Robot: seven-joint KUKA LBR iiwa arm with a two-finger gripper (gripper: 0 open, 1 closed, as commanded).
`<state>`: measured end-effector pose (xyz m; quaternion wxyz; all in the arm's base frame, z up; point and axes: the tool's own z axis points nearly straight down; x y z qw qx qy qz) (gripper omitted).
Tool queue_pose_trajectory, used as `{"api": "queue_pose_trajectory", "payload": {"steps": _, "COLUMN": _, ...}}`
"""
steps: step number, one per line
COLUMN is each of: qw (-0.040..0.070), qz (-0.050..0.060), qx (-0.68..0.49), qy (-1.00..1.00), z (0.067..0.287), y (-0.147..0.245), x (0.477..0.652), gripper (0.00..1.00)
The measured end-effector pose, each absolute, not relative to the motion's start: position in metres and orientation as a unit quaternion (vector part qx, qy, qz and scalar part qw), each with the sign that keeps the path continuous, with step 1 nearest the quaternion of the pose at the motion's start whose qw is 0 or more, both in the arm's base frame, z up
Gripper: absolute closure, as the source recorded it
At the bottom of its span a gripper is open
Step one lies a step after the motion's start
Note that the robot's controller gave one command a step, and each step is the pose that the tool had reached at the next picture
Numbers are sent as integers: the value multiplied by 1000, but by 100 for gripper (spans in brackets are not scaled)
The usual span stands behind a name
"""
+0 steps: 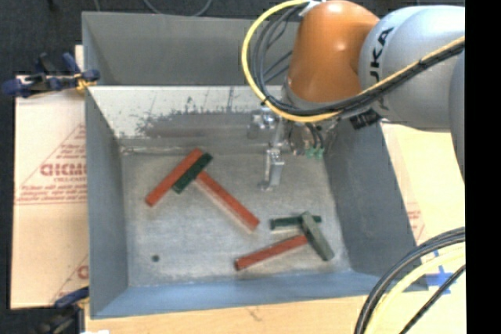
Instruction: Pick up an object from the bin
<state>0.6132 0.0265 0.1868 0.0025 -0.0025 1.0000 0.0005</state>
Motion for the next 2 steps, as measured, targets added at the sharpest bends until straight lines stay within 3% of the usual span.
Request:
{"api": "queue_pose_trajectory", "payload": {"steps": 1, "qw": -2, "qz": 0, "qx": 15, "qy": 1000, "z": 78, "y": -7, "x": 621, "gripper": 0}}
{"api": "queue_pose_trajectory", "payload": {"steps": 2, "qw": -2, "qz": 0, "qx": 34, "qy": 999, "z": 85, "y": -23, "x": 550, "gripper": 0}}
